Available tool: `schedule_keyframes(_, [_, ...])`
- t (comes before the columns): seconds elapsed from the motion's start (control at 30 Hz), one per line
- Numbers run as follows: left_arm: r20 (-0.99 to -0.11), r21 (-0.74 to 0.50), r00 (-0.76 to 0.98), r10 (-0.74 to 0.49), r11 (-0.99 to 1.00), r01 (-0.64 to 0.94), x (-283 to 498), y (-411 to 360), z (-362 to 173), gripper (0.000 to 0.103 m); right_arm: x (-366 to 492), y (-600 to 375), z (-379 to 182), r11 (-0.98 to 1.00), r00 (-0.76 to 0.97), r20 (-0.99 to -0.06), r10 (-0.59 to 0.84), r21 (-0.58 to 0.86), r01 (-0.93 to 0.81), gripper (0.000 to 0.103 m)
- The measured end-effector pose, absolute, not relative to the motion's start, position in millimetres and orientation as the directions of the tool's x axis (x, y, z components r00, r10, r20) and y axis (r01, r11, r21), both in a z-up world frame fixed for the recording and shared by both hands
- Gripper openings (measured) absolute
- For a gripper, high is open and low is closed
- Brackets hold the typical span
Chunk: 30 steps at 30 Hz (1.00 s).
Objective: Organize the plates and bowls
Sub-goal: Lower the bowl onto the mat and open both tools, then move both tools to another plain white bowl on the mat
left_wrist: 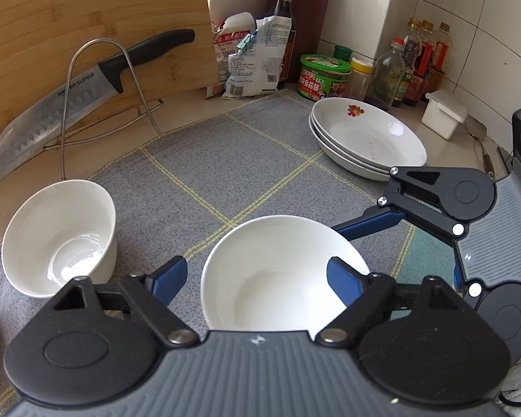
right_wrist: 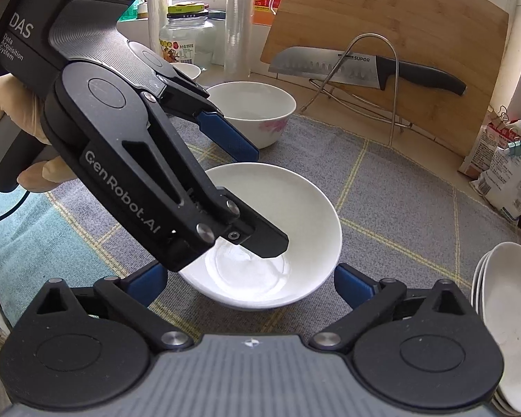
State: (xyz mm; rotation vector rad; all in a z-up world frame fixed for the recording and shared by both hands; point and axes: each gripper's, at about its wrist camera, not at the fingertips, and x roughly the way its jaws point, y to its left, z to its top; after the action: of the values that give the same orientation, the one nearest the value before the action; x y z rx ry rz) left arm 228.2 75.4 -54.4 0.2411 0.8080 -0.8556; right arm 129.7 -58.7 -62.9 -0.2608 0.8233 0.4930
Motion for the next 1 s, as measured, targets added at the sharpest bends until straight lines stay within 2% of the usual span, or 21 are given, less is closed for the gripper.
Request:
schedule_keyframes(0.43, [-0.645,-0.094,0.542,-0.539,0.76,0.643,214,112,-27,0.095,119,-58,-43,0.841,0.58,-0.748,0.322,-0.056,-0.539,0.103])
schedule_keyframes(0.7, [-0.636,-0.122,0.625,-0.453,0.859,0.498,216,146,-33,0.095,135,-54,-30,0.839,0.588,-0.745,0.314,-0.073,-0.539,0.103])
schedule_keyframes(0.83, [-0.63,-0.07,0.689,-0.358,0.91,0.409,218,158,-39,0.095,149,-50,-21,0.841,0.59,-0.738,0.326,-0.058,-0.538,0.103])
schedule_keyframes(1.0, [-0.619,-0.037,0.726,-0.3,0.934,0.355,220,166,-48,0.095,169,-44,-15,0.843,0.588,-0.739,0.328,-0.051,-0.535,0.103])
